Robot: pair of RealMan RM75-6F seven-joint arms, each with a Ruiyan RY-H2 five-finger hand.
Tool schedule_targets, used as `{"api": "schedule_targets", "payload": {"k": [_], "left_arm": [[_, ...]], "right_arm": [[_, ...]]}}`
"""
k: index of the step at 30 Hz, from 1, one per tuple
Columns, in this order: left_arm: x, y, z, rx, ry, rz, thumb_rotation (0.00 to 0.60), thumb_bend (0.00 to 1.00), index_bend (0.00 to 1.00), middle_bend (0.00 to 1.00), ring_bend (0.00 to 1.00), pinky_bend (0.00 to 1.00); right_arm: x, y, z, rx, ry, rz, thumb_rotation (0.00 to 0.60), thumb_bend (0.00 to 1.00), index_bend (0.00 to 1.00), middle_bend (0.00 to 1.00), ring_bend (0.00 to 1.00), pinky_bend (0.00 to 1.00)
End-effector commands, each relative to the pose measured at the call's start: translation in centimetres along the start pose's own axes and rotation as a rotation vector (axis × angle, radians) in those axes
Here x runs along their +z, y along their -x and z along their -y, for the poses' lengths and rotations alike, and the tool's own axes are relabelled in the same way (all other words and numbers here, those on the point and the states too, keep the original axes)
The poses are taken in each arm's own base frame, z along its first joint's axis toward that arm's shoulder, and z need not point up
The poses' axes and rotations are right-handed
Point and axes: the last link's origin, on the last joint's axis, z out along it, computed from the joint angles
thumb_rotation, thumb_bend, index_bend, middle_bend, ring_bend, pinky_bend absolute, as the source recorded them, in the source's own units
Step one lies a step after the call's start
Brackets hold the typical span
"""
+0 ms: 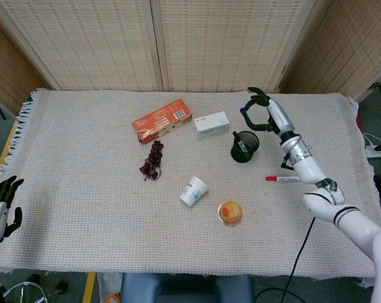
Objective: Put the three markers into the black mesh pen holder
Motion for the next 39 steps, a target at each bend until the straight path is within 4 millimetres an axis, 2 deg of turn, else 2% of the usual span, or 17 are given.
{"api": "schedule_targets", "payload": {"k": [1,12,14,16,17,22,24,28,32,34,36,39], "left_arm": [[0.0,0.0,0.0,0.0,0.003,0.001,0.6,0.61,0.1,0.0,0.0,0.1],[0.0,0.0,0.0,-0.001,0.002,-0.001,0.6,0.6,0.1,0.0,0.0,0.1],[0.0,0.0,0.0,0.001,0.003,0.003,0.6,0.6,0.1,0.0,0.0,0.1],[0.0,0.0,-0.1,0.001,0.004,0.002,0.6,0.6,0.1,0.0,0.0,0.1],[0.0,0.0,-0.1,0.001,0.004,0.002,0.6,0.6,0.1,0.0,0.0,0.1],[0.0,0.1,-0.1,0.005,0.003,0.007,0.6,0.61,0.1,0.0,0.0,0.1],[0.0,0.2,-0.1,0.006,0.002,0.009,0.6,0.61,0.1,0.0,0.0,0.1],[0.0,0.2,-0.1,0.007,-0.001,0.008,0.6,0.61,0.1,0.0,0.0,0.1],[0.0,0.1,-0.1,0.007,0.0,0.005,0.6,0.61,0.1,0.0,0.0,0.1],[0.0,0.1,-0.1,0.007,0.0,0.005,0.6,0.61,0.1,0.0,0.0,0.1],[0.0,0.1,-0.2,0.006,0.003,0.006,0.6,0.61,0.1,0.0,0.0,0.1],[0.0,0.1,-0.3,0.006,0.006,0.007,0.6,0.61,0.1,0.0,0.0,0.1]], "right_arm": [[0.9,1.5,-0.6,0.006,0.024,0.035,0.6,0.4,0.62,0.06,0.14,0.0],[0.6,2.8,-2.6,-0.02,0.071,0.078,0.6,0.4,0.62,0.06,0.15,0.0],[0.3,3.0,-3.4,-0.031,0.092,0.089,0.6,0.4,0.62,0.06,0.15,0.0],[-0.5,3.1,-4.9,-0.079,0.138,0.108,0.6,0.4,0.6,0.06,0.15,0.0],[-0.7,3.0,-5.3,-0.103,0.153,0.118,0.6,0.4,0.56,0.06,0.15,0.0],[-1.5,2.4,-6.5,-0.209,0.225,0.175,0.6,0.39,0.18,0.05,0.13,0.0],[-1.8,2.0,-6.2,-0.216,0.216,0.179,0.6,0.36,0.1,0.05,0.13,0.0],[-3.0,1.2,-4.5,-0.205,0.113,0.157,0.6,0.33,0.05,0.05,0.12,0.0],[-6.0,0.2,-2.4,-0.242,-0.04,0.094,0.6,0.33,0.08,0.05,0.12,0.0],[-8.8,0.1,-1.7,-0.307,-0.087,0.072,0.6,0.33,0.14,0.05,0.12,0.0],[-12.0,0.2,-1.9,-0.412,-0.072,0.078,0.6,0.33,0.22,0.05,0.12,0.0],[-16.4,0.4,-3.3,-0.59,0.035,0.119,0.6,0.33,0.27,0.05,0.12,0.0]]}}
